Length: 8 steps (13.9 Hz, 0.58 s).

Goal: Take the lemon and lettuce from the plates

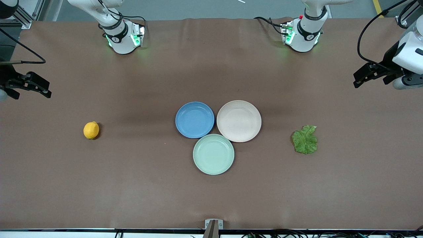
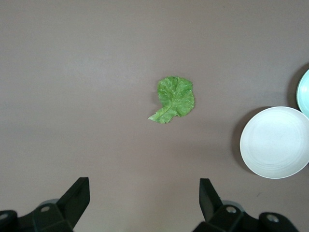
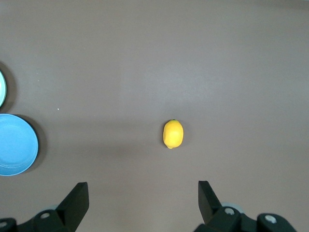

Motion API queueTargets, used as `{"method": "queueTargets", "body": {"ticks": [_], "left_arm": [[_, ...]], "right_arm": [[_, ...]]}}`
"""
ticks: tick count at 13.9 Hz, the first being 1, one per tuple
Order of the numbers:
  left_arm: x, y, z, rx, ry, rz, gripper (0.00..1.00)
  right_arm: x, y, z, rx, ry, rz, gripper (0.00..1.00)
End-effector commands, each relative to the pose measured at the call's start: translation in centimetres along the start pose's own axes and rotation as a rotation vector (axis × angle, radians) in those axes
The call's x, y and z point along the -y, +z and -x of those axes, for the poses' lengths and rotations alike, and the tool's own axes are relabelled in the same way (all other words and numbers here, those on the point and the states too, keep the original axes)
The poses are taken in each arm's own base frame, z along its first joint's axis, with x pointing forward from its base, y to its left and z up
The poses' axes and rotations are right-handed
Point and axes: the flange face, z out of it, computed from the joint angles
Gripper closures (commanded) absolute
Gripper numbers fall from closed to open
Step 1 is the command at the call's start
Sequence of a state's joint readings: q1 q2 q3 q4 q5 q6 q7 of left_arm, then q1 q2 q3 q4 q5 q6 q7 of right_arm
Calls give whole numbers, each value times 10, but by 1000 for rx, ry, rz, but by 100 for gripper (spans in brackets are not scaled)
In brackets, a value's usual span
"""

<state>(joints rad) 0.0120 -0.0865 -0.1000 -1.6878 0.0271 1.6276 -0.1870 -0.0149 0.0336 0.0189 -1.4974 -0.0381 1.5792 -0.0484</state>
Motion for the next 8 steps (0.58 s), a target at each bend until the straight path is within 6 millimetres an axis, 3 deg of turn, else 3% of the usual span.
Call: {"method": "queueTargets", "body": {"ticks": [1, 8], "left_arm": [[-2, -1, -6, -2, 11, 7, 0], [-4, -1, -6, 0, 14, 7, 0]], "right_arm": [[-3, -5, -1, 0, 18, -15, 0], [-3, -9, -1, -11, 13, -14, 0]]}}
